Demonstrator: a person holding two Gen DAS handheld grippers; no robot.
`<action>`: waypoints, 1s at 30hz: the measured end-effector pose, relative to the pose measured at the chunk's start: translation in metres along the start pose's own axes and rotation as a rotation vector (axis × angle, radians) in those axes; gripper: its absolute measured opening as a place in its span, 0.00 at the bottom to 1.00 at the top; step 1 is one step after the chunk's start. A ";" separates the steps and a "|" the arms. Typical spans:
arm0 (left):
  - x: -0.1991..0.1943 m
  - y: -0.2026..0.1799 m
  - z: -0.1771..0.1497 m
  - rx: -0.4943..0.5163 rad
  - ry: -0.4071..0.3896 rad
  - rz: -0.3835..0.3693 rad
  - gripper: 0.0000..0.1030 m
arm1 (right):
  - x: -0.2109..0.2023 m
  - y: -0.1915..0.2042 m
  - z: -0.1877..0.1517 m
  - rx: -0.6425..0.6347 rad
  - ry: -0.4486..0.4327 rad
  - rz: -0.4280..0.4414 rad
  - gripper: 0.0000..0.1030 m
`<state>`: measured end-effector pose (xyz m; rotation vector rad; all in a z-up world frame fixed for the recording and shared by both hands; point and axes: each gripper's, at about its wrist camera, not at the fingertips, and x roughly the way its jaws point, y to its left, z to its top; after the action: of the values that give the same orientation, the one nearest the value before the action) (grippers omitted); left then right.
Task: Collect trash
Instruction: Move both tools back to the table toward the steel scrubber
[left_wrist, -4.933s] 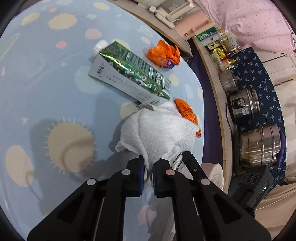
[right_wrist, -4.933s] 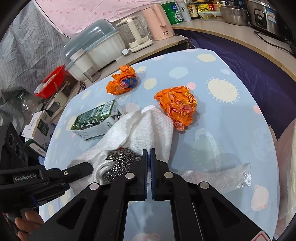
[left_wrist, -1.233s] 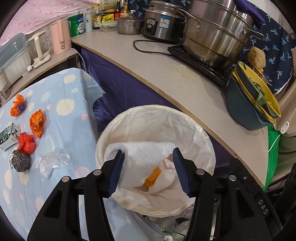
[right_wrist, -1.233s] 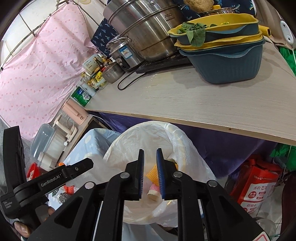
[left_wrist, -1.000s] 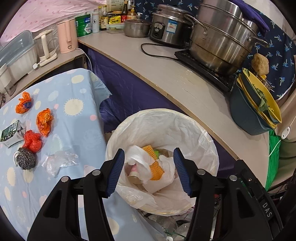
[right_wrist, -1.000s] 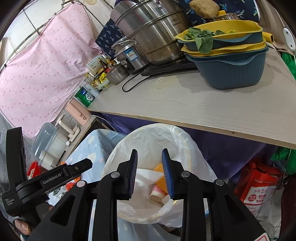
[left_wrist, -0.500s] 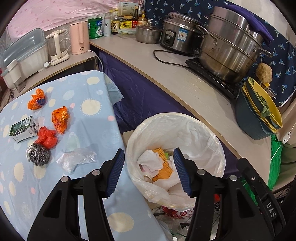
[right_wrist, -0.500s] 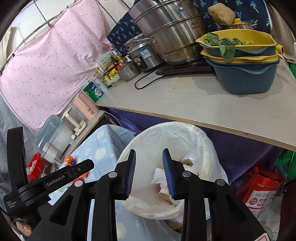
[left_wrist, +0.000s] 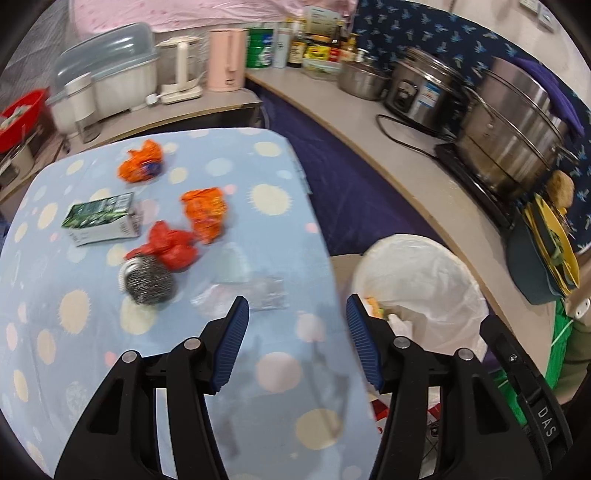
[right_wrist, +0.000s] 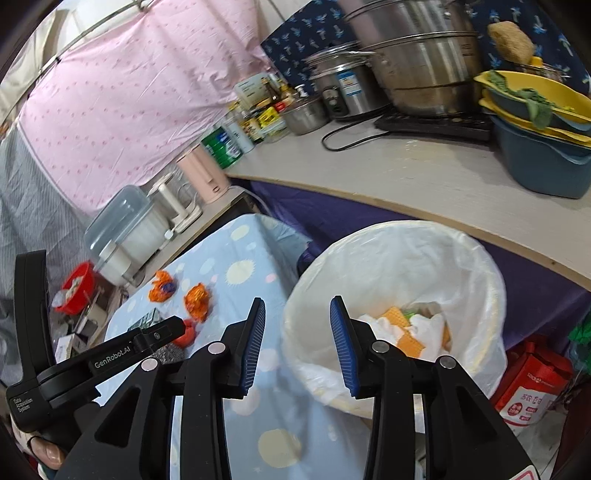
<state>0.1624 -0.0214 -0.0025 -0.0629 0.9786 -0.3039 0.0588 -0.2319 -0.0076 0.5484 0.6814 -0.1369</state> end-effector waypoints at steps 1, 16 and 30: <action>-0.001 0.009 -0.001 -0.012 0.000 0.012 0.51 | 0.003 0.006 -0.001 -0.009 0.008 0.005 0.37; -0.001 0.143 -0.023 -0.235 0.024 0.152 0.62 | 0.084 0.096 -0.045 -0.165 0.186 0.071 0.44; 0.017 0.178 -0.016 -0.315 0.043 0.146 0.70 | 0.157 0.122 -0.053 -0.180 0.271 0.055 0.54</action>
<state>0.1984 0.1457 -0.0589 -0.2716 1.0615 -0.0144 0.1859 -0.0918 -0.0876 0.4147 0.9314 0.0515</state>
